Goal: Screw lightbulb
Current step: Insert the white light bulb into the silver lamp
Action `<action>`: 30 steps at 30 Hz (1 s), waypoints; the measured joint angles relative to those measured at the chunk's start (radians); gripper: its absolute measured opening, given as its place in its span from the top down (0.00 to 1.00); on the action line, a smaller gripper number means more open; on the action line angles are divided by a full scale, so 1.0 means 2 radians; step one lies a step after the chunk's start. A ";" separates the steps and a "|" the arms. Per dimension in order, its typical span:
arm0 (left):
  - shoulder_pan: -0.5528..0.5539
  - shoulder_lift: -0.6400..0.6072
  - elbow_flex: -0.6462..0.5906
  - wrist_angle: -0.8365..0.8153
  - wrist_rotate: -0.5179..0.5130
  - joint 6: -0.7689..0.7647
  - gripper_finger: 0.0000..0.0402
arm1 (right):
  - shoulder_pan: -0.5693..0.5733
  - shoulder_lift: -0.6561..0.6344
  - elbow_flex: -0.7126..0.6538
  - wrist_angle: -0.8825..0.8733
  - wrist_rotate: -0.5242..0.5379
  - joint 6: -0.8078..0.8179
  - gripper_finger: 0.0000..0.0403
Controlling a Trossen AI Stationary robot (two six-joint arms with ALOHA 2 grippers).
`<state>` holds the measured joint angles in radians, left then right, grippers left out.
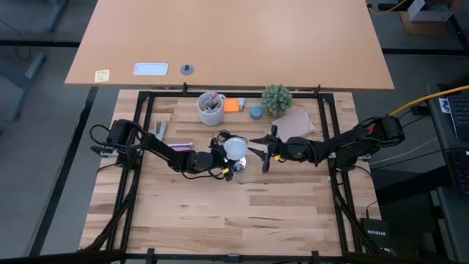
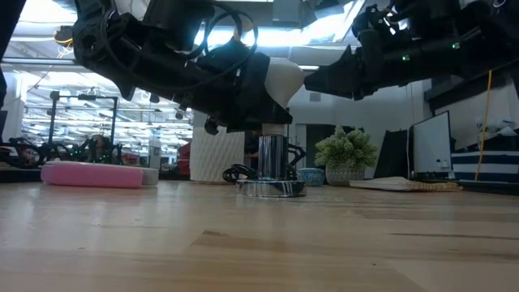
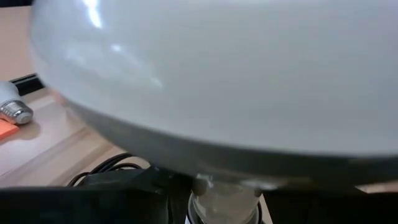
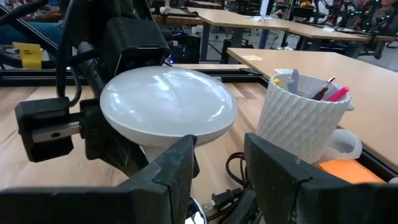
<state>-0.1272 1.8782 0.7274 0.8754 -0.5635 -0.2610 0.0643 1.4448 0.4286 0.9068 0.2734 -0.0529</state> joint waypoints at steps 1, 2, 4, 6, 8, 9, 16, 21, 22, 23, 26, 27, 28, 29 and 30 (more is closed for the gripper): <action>0.000 0.000 0.000 -0.001 -0.001 -0.004 0.62 | 0.000 0.000 0.000 0.003 0.001 -0.002 0.63; 0.000 0.000 0.000 -0.002 -0.001 -0.008 0.62 | 0.000 0.000 0.000 0.005 0.002 -0.004 0.63; 0.000 0.000 0.000 -0.006 -0.002 -0.014 0.62 | 0.001 -0.001 0.000 0.008 0.007 -0.004 0.63; 0.000 0.000 0.000 -0.007 -0.002 -0.015 0.62 | 0.001 -0.001 0.000 0.010 0.010 -0.004 0.63; -0.001 0.000 0.001 -0.010 -0.003 -0.015 0.62 | 0.001 -0.001 0.000 0.012 0.010 -0.004 0.63; -0.002 0.000 0.001 -0.010 -0.003 -0.015 0.62 | 0.001 -0.001 0.000 0.013 0.011 -0.004 0.63; -0.005 0.000 0.001 -0.012 -0.004 -0.013 0.62 | 0.001 -0.002 0.000 0.019 0.046 -0.004 0.63; -0.005 0.000 0.001 -0.012 -0.003 -0.013 0.62 | 0.001 -0.002 0.001 0.054 0.048 -0.004 0.63; -0.005 0.000 0.001 -0.012 -0.003 -0.013 0.62 | 0.001 -0.002 0.001 0.063 0.049 -0.004 0.63; -0.005 0.000 0.001 -0.013 -0.003 -0.013 0.62 | 0.001 -0.002 0.001 0.072 0.049 -0.004 0.63; -0.005 0.000 0.001 -0.013 -0.003 -0.013 0.62 | 0.001 -0.002 0.004 0.079 0.050 -0.004 0.63; -0.005 0.000 0.001 -0.013 -0.002 -0.013 0.62 | 0.001 -0.002 0.006 0.079 0.049 -0.004 0.63; -0.005 0.000 0.001 -0.013 -0.002 -0.013 0.62 | 0.001 -0.002 0.010 0.079 0.043 -0.004 0.63; -0.005 0.000 0.001 -0.013 -0.002 -0.013 0.62 | 0.000 -0.002 0.014 0.079 0.031 -0.004 0.63; -0.005 0.000 0.001 -0.013 -0.002 -0.013 0.62 | 0.000 -0.002 0.019 0.078 0.021 -0.004 0.63</action>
<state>-0.1379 1.8792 0.7288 0.8501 -0.5674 -0.2867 0.0647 1.4406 0.4672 1.0629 0.3149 -0.0616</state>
